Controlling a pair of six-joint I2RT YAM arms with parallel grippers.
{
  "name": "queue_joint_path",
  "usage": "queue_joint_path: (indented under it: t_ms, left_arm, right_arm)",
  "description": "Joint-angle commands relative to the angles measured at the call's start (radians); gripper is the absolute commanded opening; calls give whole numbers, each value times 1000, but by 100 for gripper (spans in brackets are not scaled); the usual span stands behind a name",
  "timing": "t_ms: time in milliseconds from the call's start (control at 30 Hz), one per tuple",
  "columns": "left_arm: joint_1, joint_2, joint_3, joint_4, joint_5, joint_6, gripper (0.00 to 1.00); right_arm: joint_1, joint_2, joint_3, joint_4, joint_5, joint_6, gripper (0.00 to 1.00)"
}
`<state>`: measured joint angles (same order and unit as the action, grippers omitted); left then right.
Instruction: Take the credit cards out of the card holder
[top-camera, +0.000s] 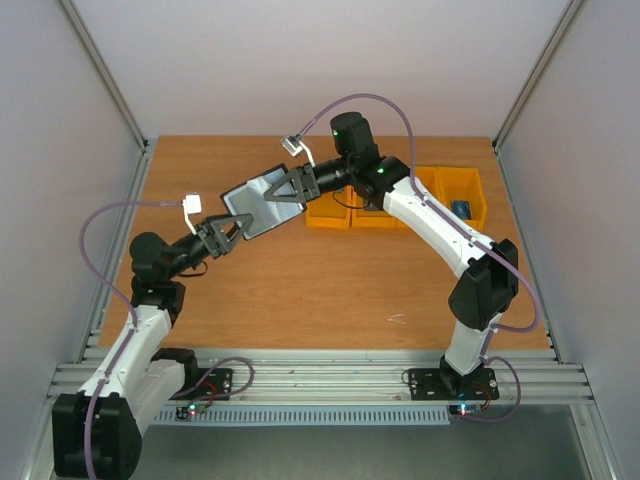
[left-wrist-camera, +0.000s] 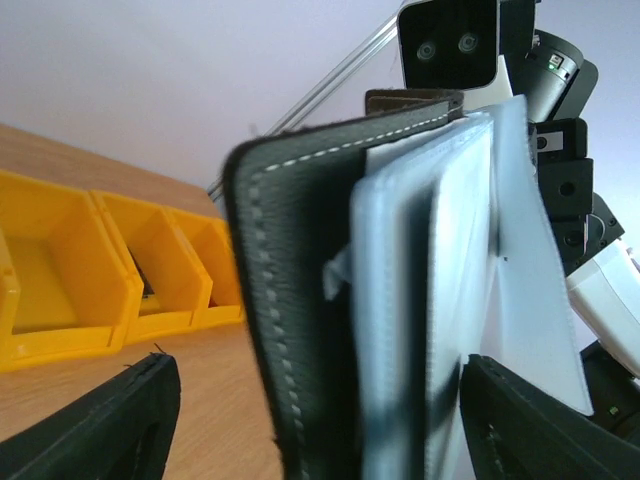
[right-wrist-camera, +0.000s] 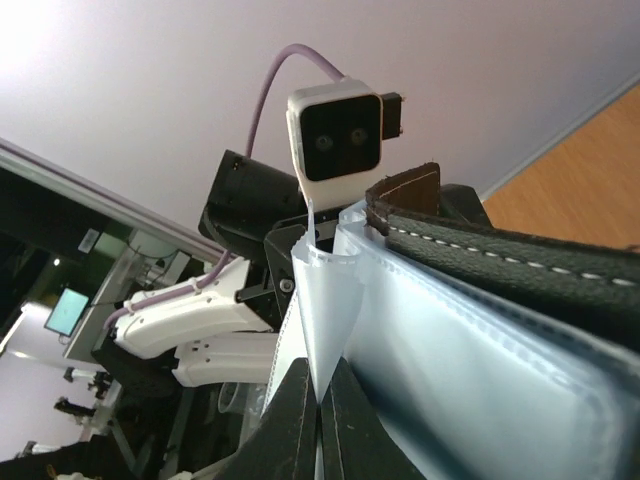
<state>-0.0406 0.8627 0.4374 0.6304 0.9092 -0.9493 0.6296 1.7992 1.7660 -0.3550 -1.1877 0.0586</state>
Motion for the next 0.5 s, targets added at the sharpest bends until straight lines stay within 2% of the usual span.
queue_joint_path:
  t_ms: [0,33,133,167,233,300,333,367,400,433,467]
  left_arm:
    - [-1,-22,75,96,41,-11,65]
    - [-3,-25,89,107,58,-17,54]
    - [-19,-37,118,125,95,-39,9]
    - [-24,-42,123,118,104,-47,2]
    - [-27,-51,129,60,108,-45,0]
    - [-27,-61,133,-63,96,13,0]
    - [-27,-68,136,-153,85,69,0]
    - [-27,-81,140,-275,61,126,0]
    - [-29,-96,170,-442,-26,260,0]
    - [-48,-114,204,-649,-172,392,0]
    - [-78,-112,234,-794,-337,497,0]
  right_arm:
    - [17,-30,41,-1,-47,-34,1]
    - [17,-31,42,-7,-44,-39,1]
    - [18,-32,51,-24,-32,-42,1]
    - [18,-32,57,-36,-24,-78,1]
    - [15,-29,81,-102,9,-130,2]
    - [4,-31,112,-237,93,-204,10]
    - [-9,-35,118,-284,183,-226,18]
    - [-28,-43,124,-329,281,-234,31]
    - [-50,-51,126,-368,380,-235,40]
    - [-71,-56,134,-425,511,-234,48]
    - [-82,-53,153,-497,659,-243,49]
